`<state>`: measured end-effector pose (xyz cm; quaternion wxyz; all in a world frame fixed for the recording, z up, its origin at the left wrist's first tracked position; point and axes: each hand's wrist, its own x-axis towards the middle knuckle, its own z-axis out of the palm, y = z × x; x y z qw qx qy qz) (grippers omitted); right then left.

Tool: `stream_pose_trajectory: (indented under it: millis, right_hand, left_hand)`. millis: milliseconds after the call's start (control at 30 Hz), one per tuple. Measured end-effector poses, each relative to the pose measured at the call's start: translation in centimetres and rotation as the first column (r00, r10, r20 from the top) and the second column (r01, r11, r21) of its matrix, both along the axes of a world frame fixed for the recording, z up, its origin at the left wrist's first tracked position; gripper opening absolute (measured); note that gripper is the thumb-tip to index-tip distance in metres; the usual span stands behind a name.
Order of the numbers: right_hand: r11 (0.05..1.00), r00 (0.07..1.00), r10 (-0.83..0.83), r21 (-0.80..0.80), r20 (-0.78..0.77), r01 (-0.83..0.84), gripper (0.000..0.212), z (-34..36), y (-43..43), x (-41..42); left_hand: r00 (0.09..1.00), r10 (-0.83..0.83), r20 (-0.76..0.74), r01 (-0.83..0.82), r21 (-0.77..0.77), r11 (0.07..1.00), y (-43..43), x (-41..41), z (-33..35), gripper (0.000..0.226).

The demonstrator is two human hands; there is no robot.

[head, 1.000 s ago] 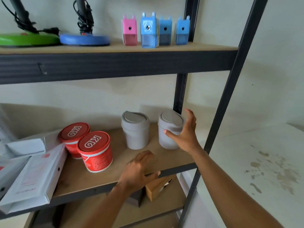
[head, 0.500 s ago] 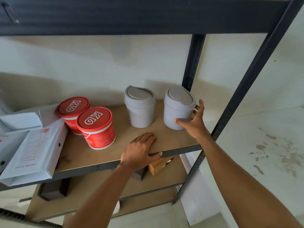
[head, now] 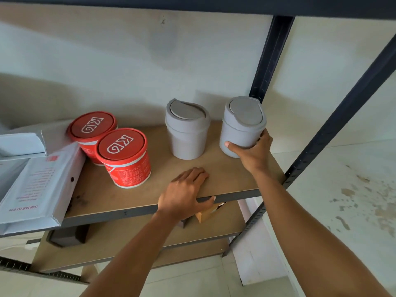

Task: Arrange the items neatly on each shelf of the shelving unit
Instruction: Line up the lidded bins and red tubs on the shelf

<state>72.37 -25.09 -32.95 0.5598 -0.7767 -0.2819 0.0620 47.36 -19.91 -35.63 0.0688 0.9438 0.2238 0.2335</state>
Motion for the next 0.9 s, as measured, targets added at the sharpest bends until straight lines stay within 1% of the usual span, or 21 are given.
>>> stream_pose_trajectory:
  millis: [67,167,300,433,467,533,567,600,633,667,700,733,767,800,833,900]
  right_hand:
    - [0.991,0.990,-0.128,-0.034,0.065,0.130,0.121,0.1,1.2,-0.8]
    - [0.968,0.965,-0.247,-0.032,0.085,0.251,0.120,0.3,2.5,-1.8]
    - [0.954,0.953,-0.299,-0.002,0.049,0.300,0.125,0.1,3.2,-2.6]
    - [0.952,0.953,-0.303,-0.045,0.014,0.303,0.134,-0.1,2.9,-3.2]
    - [0.949,0.949,-0.315,-0.019,0.008,0.315,0.129,0.0,2.5,-3.9]
    - [0.931,0.941,-0.338,0.148,0.009,0.333,0.106,-0.1,1.6,-6.2]
    - [0.924,0.951,-0.310,0.241,0.020,0.296,0.091,-0.1,1.2,-7.6]
    - [0.932,0.971,-0.236,0.292,0.040,0.214,0.079,-0.2,0.9,-8.9]
    - [0.953,0.991,-0.123,0.284,0.059,0.102,0.073,-0.3,0.9,-9.7]
    - [0.974,0.998,0.015,0.226,0.057,-0.028,0.075,-0.4,1.3,-10.0]
    - [0.978,0.988,0.155,0.141,0.009,-0.155,0.085,-0.4,1.8,-9.9]
    - [0.961,0.959,0.274,0.062,-0.079,-0.269,0.100,-0.4,2.6,-9.5]
    - [0.933,0.919,0.354,-0.007,-0.174,-0.360,0.114,-0.2,3.3,-9.0]
    - [0.903,0.886,0.403,-0.060,-0.232,-0.426,0.126,0.0,4.1,-8.5]
    - [0.879,0.868,0.433,-0.103,-0.242,-0.466,0.133,0.2,4.7,-8.1]
    - [0.848,0.849,0.479,-0.135,-0.223,-0.513,0.137,0.3,5.8,-7.3]
  left_hand:
    - [1.000,-0.001,0.004,0.001,0.011,1.000,0.0,0.0,-0.1,0.061]
    - [1.000,-0.009,0.000,0.009,0.024,1.000,0.0,0.0,-0.1,0.061]
    - [1.000,-0.009,-0.003,0.009,0.026,1.000,0.0,0.0,0.0,0.060]
    - [0.999,-0.003,-0.035,0.003,0.005,1.000,-0.1,-0.1,0.4,0.062]
    - [0.999,-0.009,-0.042,0.008,-0.026,1.000,0.0,-0.2,0.5,0.063]
    - [0.998,-0.035,-0.057,0.027,-0.132,0.991,0.1,-0.6,0.8,0.065]
    - [0.997,-0.048,-0.060,0.037,-0.181,0.983,0.3,-0.8,0.9,0.068]
    - [0.996,-0.062,-0.058,0.049,-0.206,0.977,0.5,-1.2,1.0,0.069]
    - [0.995,-0.078,-0.057,0.065,-0.205,0.977,0.6,-1.7,1.1,0.071]
    - [0.994,-0.095,-0.058,0.083,-0.183,0.980,0.8,-2.4,1.0,0.071]
    - [0.992,-0.113,-0.063,0.102,-0.148,0.984,1.0,-3.2,0.8,0.071]
    - [0.989,-0.130,-0.073,0.122,-0.108,0.987,1.3,-4.0,0.6,0.070]
    - [0.986,-0.145,-0.087,0.139,-0.066,0.988,1.8,-4.8,0.3,0.070]
    - [0.983,-0.155,-0.100,0.153,-0.028,0.988,2.3,-5.6,0.0,0.070]
    - [0.981,-0.163,-0.108,0.164,-0.001,0.987,2.7,-6.1,-0.2,0.069]
    - [0.978,-0.177,-0.112,0.181,0.022,0.983,3.3,-6.6,-0.5,0.069]
